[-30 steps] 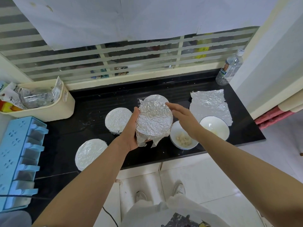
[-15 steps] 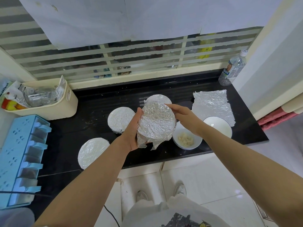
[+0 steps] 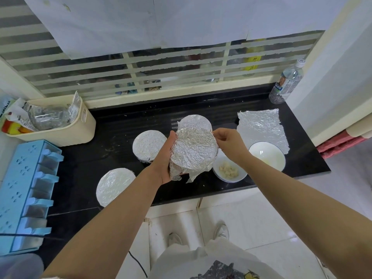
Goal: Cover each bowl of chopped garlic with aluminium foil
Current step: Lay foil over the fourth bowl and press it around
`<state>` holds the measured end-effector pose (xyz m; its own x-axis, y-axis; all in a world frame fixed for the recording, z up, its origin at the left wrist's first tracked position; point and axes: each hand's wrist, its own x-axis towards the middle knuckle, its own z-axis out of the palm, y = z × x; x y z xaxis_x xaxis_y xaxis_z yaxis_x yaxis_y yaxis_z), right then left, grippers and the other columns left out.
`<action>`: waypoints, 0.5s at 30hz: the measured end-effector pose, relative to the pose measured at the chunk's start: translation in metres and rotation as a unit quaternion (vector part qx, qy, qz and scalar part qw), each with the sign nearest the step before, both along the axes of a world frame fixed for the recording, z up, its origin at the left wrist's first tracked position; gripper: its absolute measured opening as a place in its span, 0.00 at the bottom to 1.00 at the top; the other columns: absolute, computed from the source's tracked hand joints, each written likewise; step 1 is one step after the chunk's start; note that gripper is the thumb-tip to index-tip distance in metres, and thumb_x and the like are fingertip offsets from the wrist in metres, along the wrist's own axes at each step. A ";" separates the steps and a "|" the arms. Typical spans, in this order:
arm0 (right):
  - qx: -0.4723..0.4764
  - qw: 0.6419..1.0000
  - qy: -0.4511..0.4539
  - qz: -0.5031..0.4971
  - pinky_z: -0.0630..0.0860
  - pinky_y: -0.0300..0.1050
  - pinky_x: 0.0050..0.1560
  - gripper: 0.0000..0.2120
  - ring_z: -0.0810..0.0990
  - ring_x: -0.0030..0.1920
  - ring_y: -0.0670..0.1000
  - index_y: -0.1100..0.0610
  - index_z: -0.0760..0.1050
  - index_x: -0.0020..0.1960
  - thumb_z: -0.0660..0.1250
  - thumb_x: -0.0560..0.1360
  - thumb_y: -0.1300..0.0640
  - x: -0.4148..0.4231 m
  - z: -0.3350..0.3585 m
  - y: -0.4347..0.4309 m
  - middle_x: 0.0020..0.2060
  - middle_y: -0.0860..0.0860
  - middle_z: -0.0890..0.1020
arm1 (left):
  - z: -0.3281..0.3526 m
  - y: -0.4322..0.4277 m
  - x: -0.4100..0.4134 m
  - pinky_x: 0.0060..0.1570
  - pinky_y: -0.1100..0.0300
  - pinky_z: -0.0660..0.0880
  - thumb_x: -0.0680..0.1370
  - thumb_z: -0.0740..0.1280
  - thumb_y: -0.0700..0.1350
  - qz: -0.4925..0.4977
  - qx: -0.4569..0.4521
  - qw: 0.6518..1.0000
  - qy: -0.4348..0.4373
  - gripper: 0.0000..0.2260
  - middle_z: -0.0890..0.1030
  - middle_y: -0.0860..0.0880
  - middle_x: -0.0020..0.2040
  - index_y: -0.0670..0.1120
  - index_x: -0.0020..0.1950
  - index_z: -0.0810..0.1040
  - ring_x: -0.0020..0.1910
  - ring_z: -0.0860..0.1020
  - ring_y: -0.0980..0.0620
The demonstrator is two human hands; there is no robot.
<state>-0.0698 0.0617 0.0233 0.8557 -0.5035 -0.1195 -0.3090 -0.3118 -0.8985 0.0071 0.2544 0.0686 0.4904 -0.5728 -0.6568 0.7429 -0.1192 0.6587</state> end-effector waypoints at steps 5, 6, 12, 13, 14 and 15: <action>-0.035 0.998 -0.053 -0.026 0.74 0.35 0.36 0.10 0.73 0.29 0.41 0.53 0.77 0.40 0.72 0.72 0.66 -0.006 -0.004 0.007 0.31 0.50 0.80 | 0.001 -0.001 -0.002 0.46 0.52 0.79 0.82 0.54 0.63 0.001 0.008 1.000 -0.003 0.20 0.87 0.50 0.43 0.51 0.54 0.78 0.42 0.86 0.51; -0.036 0.998 -0.054 -0.027 0.73 0.33 0.35 0.12 0.74 0.28 0.40 0.51 0.76 0.37 0.72 0.72 0.66 -0.007 -0.004 0.008 0.30 0.47 0.80 | 0.000 -0.001 -0.002 0.46 0.52 0.79 0.82 0.54 0.62 0.002 0.010 1.000 -0.002 0.20 0.87 0.50 0.43 0.51 0.54 0.78 0.42 0.86 0.50; -0.007 0.999 -0.046 -0.015 0.76 0.31 0.40 0.15 0.80 0.32 0.38 0.51 0.79 0.37 0.70 0.73 0.70 -0.009 -0.007 0.008 0.32 0.41 0.83 | -0.003 -0.001 -0.006 0.47 0.50 0.78 0.82 0.54 0.62 0.037 0.008 0.999 0.027 0.20 0.87 0.48 0.42 0.49 0.53 0.77 0.45 0.84 0.48; 0.004 0.999 -0.043 -0.008 0.77 0.33 0.42 0.13 0.82 0.35 0.39 0.53 0.81 0.41 0.68 0.73 0.70 -0.010 -0.008 0.007 0.35 0.45 0.84 | -0.002 -0.001 -0.006 0.46 0.49 0.78 0.82 0.54 0.62 0.042 0.008 0.999 0.031 0.20 0.86 0.48 0.40 0.49 0.52 0.77 0.45 0.83 0.47; 0.019 0.999 -0.039 -0.001 0.79 0.35 0.45 0.11 0.83 0.38 0.43 0.56 0.82 0.45 0.67 0.74 0.70 -0.011 -0.008 0.008 0.39 0.49 0.85 | -0.002 -0.002 -0.006 0.45 0.49 0.77 0.82 0.54 0.62 0.048 0.011 0.998 0.034 0.20 0.86 0.48 0.39 0.49 0.51 0.77 0.45 0.82 0.47; 0.035 0.999 -0.033 0.003 0.80 0.37 0.47 0.11 0.84 0.41 0.46 0.58 0.82 0.49 0.64 0.75 0.70 -0.011 -0.008 0.008 0.41 0.51 0.86 | -0.001 -0.003 -0.006 0.44 0.49 0.77 0.82 0.54 0.63 0.056 0.015 0.998 0.038 0.20 0.86 0.48 0.37 0.49 0.51 0.77 0.45 0.82 0.47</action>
